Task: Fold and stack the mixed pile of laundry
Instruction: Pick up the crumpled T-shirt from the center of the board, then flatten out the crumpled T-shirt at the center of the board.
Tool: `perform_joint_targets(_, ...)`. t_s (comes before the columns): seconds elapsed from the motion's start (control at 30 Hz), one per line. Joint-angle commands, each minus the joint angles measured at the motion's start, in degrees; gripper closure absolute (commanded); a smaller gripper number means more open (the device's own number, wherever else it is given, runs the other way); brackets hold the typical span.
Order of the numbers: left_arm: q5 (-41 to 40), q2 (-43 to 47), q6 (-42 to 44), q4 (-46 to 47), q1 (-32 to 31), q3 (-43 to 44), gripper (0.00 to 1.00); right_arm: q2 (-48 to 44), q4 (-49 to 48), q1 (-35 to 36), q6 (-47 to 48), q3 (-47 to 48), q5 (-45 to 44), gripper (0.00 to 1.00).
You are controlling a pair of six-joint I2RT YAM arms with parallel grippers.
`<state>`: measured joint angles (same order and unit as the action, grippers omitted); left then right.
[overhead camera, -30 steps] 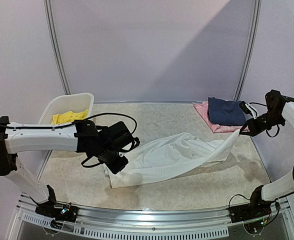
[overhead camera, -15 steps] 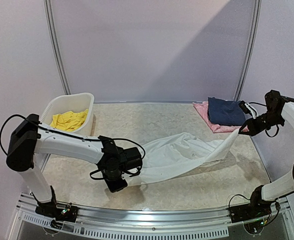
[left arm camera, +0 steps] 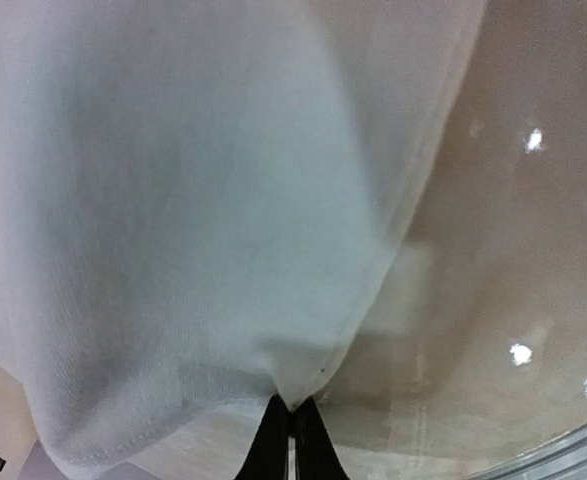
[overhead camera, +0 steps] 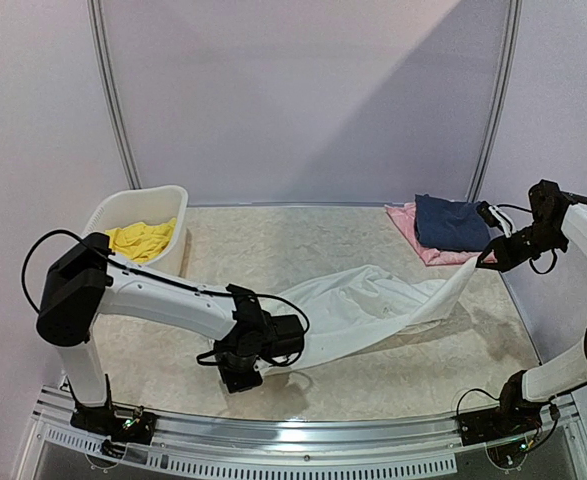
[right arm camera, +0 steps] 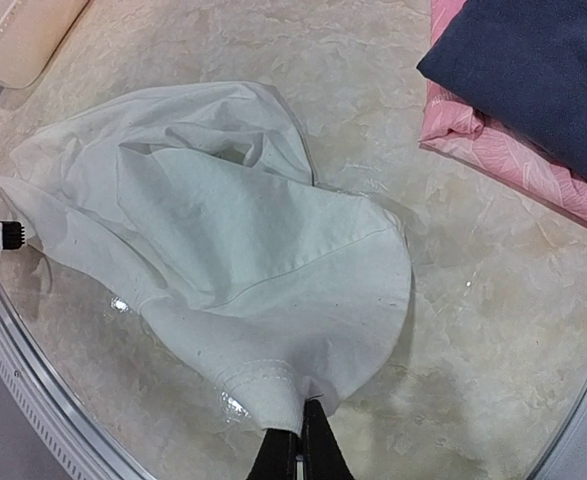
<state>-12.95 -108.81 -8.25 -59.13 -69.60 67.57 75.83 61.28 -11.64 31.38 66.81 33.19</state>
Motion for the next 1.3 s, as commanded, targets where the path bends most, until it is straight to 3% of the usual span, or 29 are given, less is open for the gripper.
perform_joint_targets(0.0, -13.92, 1.55, -1.49, -6.88, -0.74, 3.55, 1.0, 0.91, -0.08, -0.11, -0.37, 3.71, -0.77, 1.0)
perform_joint_targets(0.2, -28.47, 14.35, -0.95, -8.64, 9.75, 15.2, 1.0, 5.34, -0.15, -0.06, -0.68, 17.74, -9.1, 1.0)
perform_joint_targets(0.33, -38.42, 17.3, 5.31, -0.88, 15.86, 25.53, 1.0, 10.68, -2.29, -0.08, -4.74, 31.85, -11.87, 1.0)
perform_joint_targets(0.47, -37.13, 18.2, 13.77, 9.73, 21.66, 33.38, 1.0, 16.83, -4.83, -0.07, -8.08, 43.31, -13.79, 1.0)
perform_joint_targets(0.6, -36.89, 14.05, 21.07, 9.93, 23.79, 47.57, 1.0, 21.27, -4.19, 0.75, -8.07, 55.18, -15.56, 1.0)
perform_joint_targets(0.77, -39.65, 11.48, 26.05, 9.69, 23.9, 59.82, 1.0, 20.44, -5.5, 1.37, -5.54, 61.46, -16.34, 1.0)
perform_joint_targets(1.0, -40.74, 19.29, 28.81, 15.68, 21.3, 59.09, 1.0, 12.0, -7.77, 1.77, -2.17, 62.35, -14.68, 1.0)
perform_joint_targets(1.27, -49.56, 25.22, 39.47, 20.14, 3.54, 57.97, 1.0, 1.51, -7.0, 1.75, -1.61, 62.74, -13.01, 1.0)
